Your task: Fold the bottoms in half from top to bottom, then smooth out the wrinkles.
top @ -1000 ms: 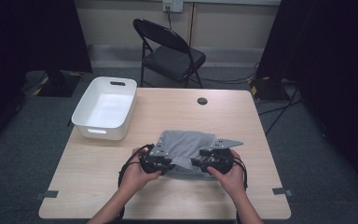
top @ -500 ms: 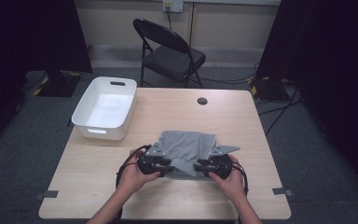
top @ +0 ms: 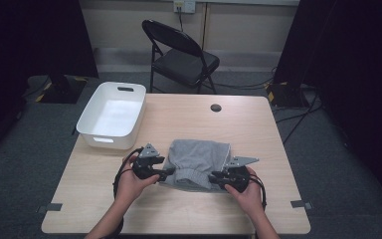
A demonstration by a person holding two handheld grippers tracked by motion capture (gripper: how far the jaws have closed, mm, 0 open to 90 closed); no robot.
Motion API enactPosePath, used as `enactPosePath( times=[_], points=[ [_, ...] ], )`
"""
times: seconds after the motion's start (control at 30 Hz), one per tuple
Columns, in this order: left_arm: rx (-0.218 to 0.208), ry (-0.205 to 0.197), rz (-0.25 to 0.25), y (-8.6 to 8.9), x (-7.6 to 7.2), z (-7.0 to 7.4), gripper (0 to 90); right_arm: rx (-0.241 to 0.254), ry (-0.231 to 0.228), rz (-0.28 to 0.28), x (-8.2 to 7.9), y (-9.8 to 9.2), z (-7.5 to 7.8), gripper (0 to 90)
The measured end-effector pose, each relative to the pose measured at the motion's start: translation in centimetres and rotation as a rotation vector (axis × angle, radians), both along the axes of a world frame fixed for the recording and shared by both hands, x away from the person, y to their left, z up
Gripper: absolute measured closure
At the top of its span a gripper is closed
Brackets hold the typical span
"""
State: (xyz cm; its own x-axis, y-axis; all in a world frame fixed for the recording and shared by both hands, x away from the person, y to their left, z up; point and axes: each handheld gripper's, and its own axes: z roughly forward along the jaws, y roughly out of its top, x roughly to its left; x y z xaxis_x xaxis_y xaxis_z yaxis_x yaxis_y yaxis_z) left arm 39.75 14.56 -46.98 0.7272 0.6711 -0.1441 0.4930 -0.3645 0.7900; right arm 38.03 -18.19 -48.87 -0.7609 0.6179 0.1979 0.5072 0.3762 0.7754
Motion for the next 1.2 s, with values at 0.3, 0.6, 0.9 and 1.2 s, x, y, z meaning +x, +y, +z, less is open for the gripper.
enactPosePath(
  times=[0.3, 0.6, 0.9, 1.2],
  points=[
    [0.013, 0.005, -0.001, -0.5, 0.3, -1.0, 33.3, 0.031, -0.019, -0.044, 0.1, -0.7, 0.9, 53.6],
    [-0.002, 0.017, 0.026, 0.1, 0.5, -0.9, 37.7, 0.022, -0.072, -0.146, 0.6, -2.5, 1.6, 40.6],
    [-0.021, 0.047, 0.049, -0.7, 1.4, -1.2, 50.0, 0.015, -0.103, -0.241, 1.1, -3.8, 1.1, 41.5],
    [-0.053, 0.01, 0.115, -1.1, 2.2, -0.2, 59.0, -0.016, -0.108, -0.23, 1.5, -2.6, 0.7, 50.7]
  ],
)
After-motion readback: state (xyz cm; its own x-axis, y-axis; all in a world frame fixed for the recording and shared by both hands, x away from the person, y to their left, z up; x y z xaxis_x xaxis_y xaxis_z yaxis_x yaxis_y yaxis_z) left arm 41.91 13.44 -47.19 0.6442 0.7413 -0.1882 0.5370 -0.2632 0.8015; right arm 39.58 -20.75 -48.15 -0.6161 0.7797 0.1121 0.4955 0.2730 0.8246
